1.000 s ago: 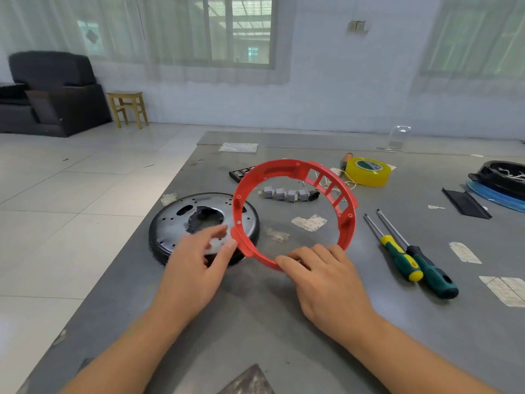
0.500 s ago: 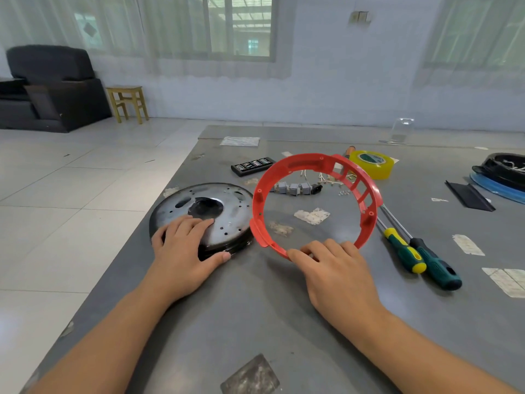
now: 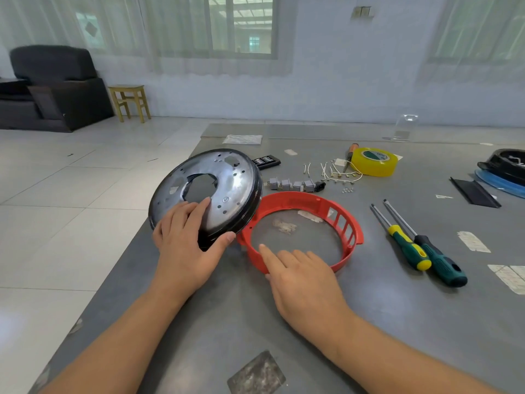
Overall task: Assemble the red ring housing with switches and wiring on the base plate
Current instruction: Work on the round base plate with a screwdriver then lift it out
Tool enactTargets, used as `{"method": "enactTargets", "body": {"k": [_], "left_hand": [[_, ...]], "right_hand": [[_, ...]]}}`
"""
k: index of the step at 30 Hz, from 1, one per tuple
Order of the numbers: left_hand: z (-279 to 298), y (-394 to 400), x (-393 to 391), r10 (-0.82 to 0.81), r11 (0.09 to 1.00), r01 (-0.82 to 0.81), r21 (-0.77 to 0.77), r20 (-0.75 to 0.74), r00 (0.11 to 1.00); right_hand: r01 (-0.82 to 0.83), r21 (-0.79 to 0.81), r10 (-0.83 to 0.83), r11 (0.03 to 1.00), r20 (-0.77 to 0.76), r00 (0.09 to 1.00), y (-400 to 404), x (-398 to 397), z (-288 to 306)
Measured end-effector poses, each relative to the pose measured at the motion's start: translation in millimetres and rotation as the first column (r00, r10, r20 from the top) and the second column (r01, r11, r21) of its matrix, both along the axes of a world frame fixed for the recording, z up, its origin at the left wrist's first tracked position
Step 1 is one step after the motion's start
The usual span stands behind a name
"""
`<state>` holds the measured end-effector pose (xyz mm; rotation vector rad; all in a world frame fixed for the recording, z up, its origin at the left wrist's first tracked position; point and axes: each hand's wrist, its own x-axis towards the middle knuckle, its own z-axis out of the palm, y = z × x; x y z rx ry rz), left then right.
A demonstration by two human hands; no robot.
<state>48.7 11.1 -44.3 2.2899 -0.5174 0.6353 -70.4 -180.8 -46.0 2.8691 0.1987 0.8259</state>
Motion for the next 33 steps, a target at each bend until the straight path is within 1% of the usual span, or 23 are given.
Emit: {"method": "enactTargets", "body": {"k": [2, 5, 8, 9, 10, 13, 15, 16, 18, 22, 24, 27, 29, 31, 33], "left_hand": [[2, 0, -1, -0.027, 0.999, 0.027, -0.024, 0.001, 1.0], [3, 2, -2, -0.06, 0.998, 0.061, -0.018, 0.018, 0.998], [1, 4, -2, -0.072, 0.997, 0.073, -0.027, 0.046, 0.996], [1, 4, -1, -0.073, 0.997, 0.075, -0.028, 0.055, 0.996], [1, 4, -1, -0.075, 0.997, 0.076, -0.023, 0.069, 0.995], [-1, 3, -1, -0.099, 0.995, 0.098, 0.014, 0.126, 0.987], [-1, 1, -1, -0.125, 0.992, 0.12, 0.036, 0.157, 0.98], [-2, 0, -1, -0.139, 0.99, 0.133, 0.048, 0.165, 0.976], [-2, -2, -1, -0.171, 0.984, 0.16, 0.075, 0.177, 0.969], [-1, -7, -3, -0.232, 0.97, 0.212, 0.116, 0.197, 0.953], [0, -8, -4, -0.255, 0.965, 0.235, 0.117, 0.2, 0.946], [5, -8, -6, -0.272, 0.962, 0.26, 0.082, 0.21, 0.939], [11, -9, -7, -0.276, 0.96, 0.279, 0.02, 0.221, 0.935], [19, -11, -11, -0.276, 0.948, 0.302, -0.104, 0.212, 0.938], [29, -16, -17, -0.288, 0.908, 0.324, -0.265, 0.166, 0.943]], "right_hand": [[-0.058, 0.054, 0.058, 0.997, 0.001, 0.998, 11, 3, 0], [-0.158, 0.158, 0.151, 0.975, 0.051, 0.987, 14, 3, 3], [-0.239, 0.179, 0.209, 0.955, 0.167, 0.963, -14, -2, 10], [-0.256, 0.173, 0.225, 0.951, 0.177, 0.958, -31, -3, 13], [-0.257, 0.164, 0.233, 0.953, 0.151, 0.961, -50, -5, 16], [-0.159, 0.132, 0.167, 0.979, -0.052, 0.985, -101, -9, 23], [-0.117, 0.17, 0.146, 0.978, -0.166, 0.975, -118, -8, 21], [-0.112, 0.192, 0.15, 0.975, -0.197, 0.969, -119, -7, 18], [-0.106, 0.194, 0.144, 0.975, -0.197, 0.97, -108, -5, 14], [-0.092, 0.189, 0.115, 0.978, -0.115, 0.987, -68, 0, 5], [-0.086, 0.203, 0.115, 0.975, -0.137, 0.984, -58, 2, 3], [-0.095, 0.264, 0.131, 0.96, -0.121, 0.984, -59, 2, 3], [-0.105, 0.314, 0.14, 0.944, -0.093, 0.986, -64, -1, 4], [-0.118, 0.347, 0.155, 0.93, -0.079, 0.985, -69, -3, 4], [-0.126, 0.356, 0.164, 0.926, -0.079, 0.983, -72, -2, 5]]}}
